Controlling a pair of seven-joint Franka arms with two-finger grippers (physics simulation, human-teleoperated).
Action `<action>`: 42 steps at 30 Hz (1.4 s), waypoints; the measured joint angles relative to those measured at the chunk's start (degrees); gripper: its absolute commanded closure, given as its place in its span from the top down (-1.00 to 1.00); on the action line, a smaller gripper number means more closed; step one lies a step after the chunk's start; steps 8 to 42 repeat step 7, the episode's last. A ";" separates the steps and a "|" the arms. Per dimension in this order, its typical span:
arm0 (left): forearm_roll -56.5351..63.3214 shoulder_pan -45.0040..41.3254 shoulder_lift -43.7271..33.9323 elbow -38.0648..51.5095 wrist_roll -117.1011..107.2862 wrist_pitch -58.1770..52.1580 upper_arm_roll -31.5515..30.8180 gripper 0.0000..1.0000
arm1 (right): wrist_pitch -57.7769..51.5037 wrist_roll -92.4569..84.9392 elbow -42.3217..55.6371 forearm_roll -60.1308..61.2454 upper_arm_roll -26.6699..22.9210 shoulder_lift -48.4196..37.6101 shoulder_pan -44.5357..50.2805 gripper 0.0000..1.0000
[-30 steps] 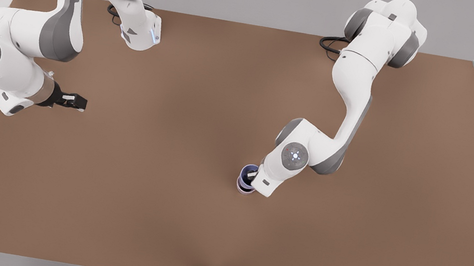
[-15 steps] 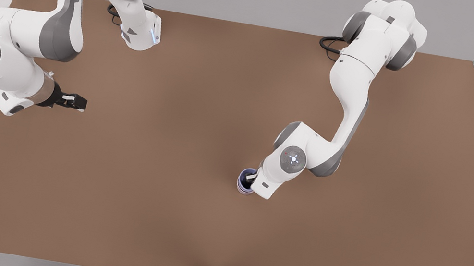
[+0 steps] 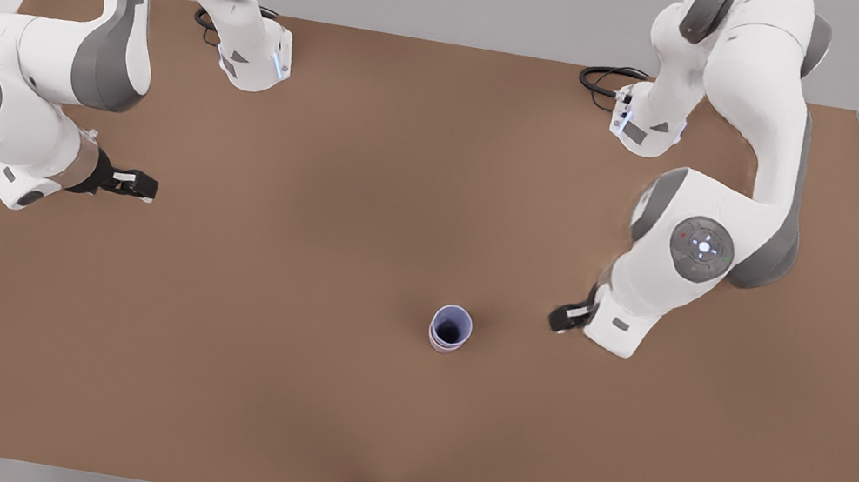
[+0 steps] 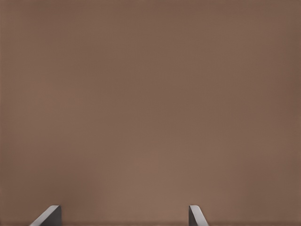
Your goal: Stack the cups, with the pink cup at the bottom and the purple cup at the top
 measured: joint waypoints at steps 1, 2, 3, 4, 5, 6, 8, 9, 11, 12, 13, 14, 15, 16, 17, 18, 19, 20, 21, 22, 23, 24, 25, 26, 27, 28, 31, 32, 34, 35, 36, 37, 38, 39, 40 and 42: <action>1.46 2.85 -3.83 -3.10 2.64 -2.23 0.02 1.00 | 0.00 0.00 0.00 0.00 0.00 0.00 0.00 1.00; 2.60 4.55 -7.71 -6.92 5.16 -3.86 0.07 1.00 | 0.00 0.01 0.00 0.00 0.00 0.00 0.00 1.00; 3.46 5.35 -10.51 -9.56 7.54 -5.23 0.10 1.00 | 0.00 0.01 0.00 0.00 0.00 0.00 0.02 1.00; 4.19 5.63 -11.98 -10.80 9.78 -6.45 0.13 1.00 | 0.00 0.01 0.00 0.00 0.00 0.00 0.05 1.00; 4.74 5.68 -12.72 -11.43 11.90 -7.51 0.15 1.00 | -0.01 0.01 -0.01 0.00 0.00 -0.02 0.07 1.00; 5.16 5.63 -13.08 -11.75 13.90 -8.44 0.16 1.00 | -0.02 0.02 -0.05 0.00 0.00 -0.05 0.08 1.00; 5.48 5.57 -13.25 -11.92 15.79 -9.23 0.16 1.00 | -0.03 0.02 -0.07 0.00 0.00 -0.07 0.09 1.00; 5.48 5.57 -13.25 -11.92 15.79 -9.23 0.16 1.00 | -0.03 0.02 -0.07 0.00 0.00 -0.07 0.09 1.00; 5.48 5.57 -13.25 -11.92 15.79 -9.23 0.16 1.00 | -0.03 0.02 -0.07 0.00 0.00 -0.07 0.09 1.00; 5.48 5.57 -13.25 -11.92 15.79 -9.23 0.16 1.00 | -0.03 0.02 -0.07 0.00 0.00 -0.07 0.09 1.00; 5.48 5.57 -13.25 -11.92 15.79 -9.23 0.16 1.00 | -0.03 0.02 -0.07 0.00 0.00 -0.07 0.09 1.00; 5.48 5.57 -13.25 -11.92 15.79 -9.23 0.16 1.00 | -0.03 0.02 -0.07 0.00 0.00 -0.07 0.09 1.00; 5.48 5.57 -13.25 -11.92 15.79 -9.23 0.16 1.00 | -0.03 0.02 -0.07 0.00 0.00 -0.07 0.09 1.00; 5.48 5.57 -13.25 -11.92 15.79 -9.23 0.16 1.00 | -0.03 0.02 -0.07 0.00 0.00 -0.07 0.09 1.00; 5.48 5.57 -13.25 -11.92 15.79 -9.23 0.16 1.00 | -0.03 0.02 -0.07 0.00 0.00 -0.07 0.09 1.00; 5.48 5.57 -13.25 -11.92 15.79 -9.23 0.16 1.00 | -0.03 0.02 -0.07 0.00 0.00 -0.07 0.09 1.00; 5.48 5.57 -13.25 -11.92 15.79 -9.23 0.16 1.00 | -0.03 0.02 -0.07 0.00 0.00 -0.07 0.09 1.00; 5.48 5.57 -13.25 -11.92 15.79 -9.23 0.16 1.00 | -0.03 0.02 -0.07 0.00 0.00 -0.07 0.09 1.00; 5.48 5.57 -13.25 -11.92 15.79 -9.23 0.16 1.00 | -0.03 0.02 -0.07 0.00 0.00 -0.07 0.09 1.00; 5.48 5.57 -13.25 -11.92 15.79 -9.23 0.16 1.00 | -0.03 0.02 -0.07 0.00 0.00 -0.07 0.09 1.00; 5.48 5.57 -13.25 -11.92 15.79 -9.23 0.16 1.00 | -0.03 0.02 -0.07 0.00 0.00 -0.07 0.09 1.00; 5.48 5.57 -13.25 -11.92 15.79 -9.23 0.16 1.00 | -0.03 0.02 -0.07 0.00 0.00 -0.07 0.09 1.00; 5.48 5.57 -13.25 -11.92 15.79 -9.23 0.16 1.00 | -0.03 0.02 -0.07 0.00 0.00 -0.07 0.09 1.00; 5.48 5.57 -13.25 -11.92 15.79 -9.23 0.16 1.00 | -0.03 0.02 -0.07 0.00 0.00 -0.07 0.09 1.00; 5.48 5.57 -13.25 -11.92 15.79 -9.23 0.16 1.00 | -0.03 0.02 -0.07 0.00 0.00 -0.07 0.09 1.00; 5.48 5.57 -13.25 -11.92 15.79 -9.23 0.16 1.00 | -0.03 0.02 -0.07 0.00 0.00 -0.07 0.09 1.00; 5.48 5.57 -13.25 -11.92 15.79 -9.23 0.16 1.00 | -0.03 0.02 -0.07 0.00 0.00 -0.07 0.09 1.00; 5.48 5.57 -13.25 -11.92 15.79 -9.23 0.16 1.00 | -0.03 0.02 -0.07 0.00 0.00 -0.07 0.09 1.00; 5.48 5.57 -13.25 -11.92 15.79 -9.23 0.16 1.00 | -0.03 0.02 -0.07 0.00 0.00 -0.07 0.09 1.00; 5.48 5.57 -13.25 -11.92 15.79 -9.23 0.16 1.00 | -0.03 0.02 -0.07 0.00 0.00 -0.07 0.09 1.00; 5.48 5.57 -13.25 -11.92 15.79 -9.23 0.16 1.00 | -0.03 0.02 -0.07 0.00 0.00 -0.07 0.09 1.00; 5.48 5.57 -13.25 -11.92 15.79 -9.23 0.16 1.00 | -0.03 0.02 -0.07 0.00 0.00 -0.07 0.09 1.00; 5.48 5.57 -13.25 -11.92 15.79 -9.23 0.16 1.00 | -0.03 0.02 -0.07 0.00 0.00 -0.07 0.09 1.00; 5.48 5.57 -13.25 -11.92 15.79 -9.23 0.16 1.00 | -0.03 0.02 -0.07 0.00 0.00 -0.07 0.09 1.00; 5.48 5.57 -13.25 -11.92 15.79 -9.23 0.16 1.00 | -0.03 0.02 -0.07 0.00 0.00 -0.07 0.09 1.00; 5.48 5.57 -13.25 -11.92 15.79 -9.23 0.16 1.00 | -0.03 0.02 -0.07 0.00 0.00 -0.07 0.09 1.00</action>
